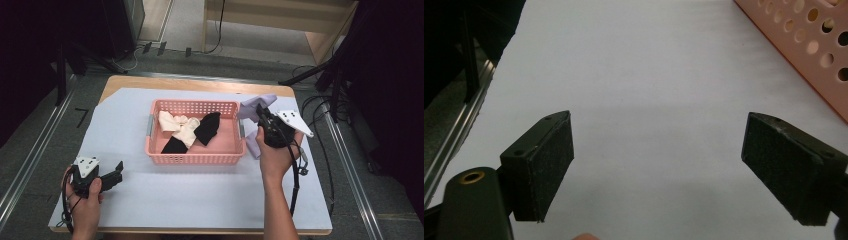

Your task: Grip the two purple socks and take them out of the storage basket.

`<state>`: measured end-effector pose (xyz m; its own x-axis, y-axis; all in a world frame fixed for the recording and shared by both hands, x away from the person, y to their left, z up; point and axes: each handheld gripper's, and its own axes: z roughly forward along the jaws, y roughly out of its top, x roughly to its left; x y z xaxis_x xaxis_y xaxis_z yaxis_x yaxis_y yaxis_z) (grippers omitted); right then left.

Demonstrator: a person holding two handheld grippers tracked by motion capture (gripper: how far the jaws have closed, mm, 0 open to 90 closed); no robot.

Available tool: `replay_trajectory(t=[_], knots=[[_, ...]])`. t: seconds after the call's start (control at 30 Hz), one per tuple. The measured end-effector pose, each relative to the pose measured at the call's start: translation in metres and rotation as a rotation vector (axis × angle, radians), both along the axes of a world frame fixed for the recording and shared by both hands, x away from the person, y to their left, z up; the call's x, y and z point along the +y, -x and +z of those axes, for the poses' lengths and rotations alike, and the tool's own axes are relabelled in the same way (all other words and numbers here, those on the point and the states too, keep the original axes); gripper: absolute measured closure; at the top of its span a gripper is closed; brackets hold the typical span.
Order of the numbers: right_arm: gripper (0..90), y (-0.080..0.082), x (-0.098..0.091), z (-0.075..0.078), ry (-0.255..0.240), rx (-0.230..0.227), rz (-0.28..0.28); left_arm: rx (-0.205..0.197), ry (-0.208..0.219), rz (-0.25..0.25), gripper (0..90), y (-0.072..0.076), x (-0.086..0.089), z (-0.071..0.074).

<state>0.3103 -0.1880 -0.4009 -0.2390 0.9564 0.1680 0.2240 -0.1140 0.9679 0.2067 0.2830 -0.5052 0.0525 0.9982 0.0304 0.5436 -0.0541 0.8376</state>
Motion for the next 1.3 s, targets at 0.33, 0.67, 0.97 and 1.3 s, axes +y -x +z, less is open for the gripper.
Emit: replay_trajectory(t=[0.33, 0.67, 0.97, 1.3], knots=[[83.4, 0.002, -0.031, -0.017, -0.019, 0.038, -0.076, 0.001, 0.002, 0.003, 14.6, 0.0, 0.0, 0.0], [83.1, -0.003, -0.047, -0.057, -0.005, 0.137, -0.125, 0.004, -0.001, 0.002, 14.6, 0.0, 0.0, 0.0], [54.2, -0.001, -0.052, -0.087, -0.029, 0.194, -0.092, 0.001, 0.001, 0.003, 14.6, 0.0, 0.0, 0.0], [31.4, 0.021, -0.067, -0.074, -0.077, 0.119, -0.064, 0.002, 0.001, 0.003, 14.6, 0.0, 0.0, 0.0]])
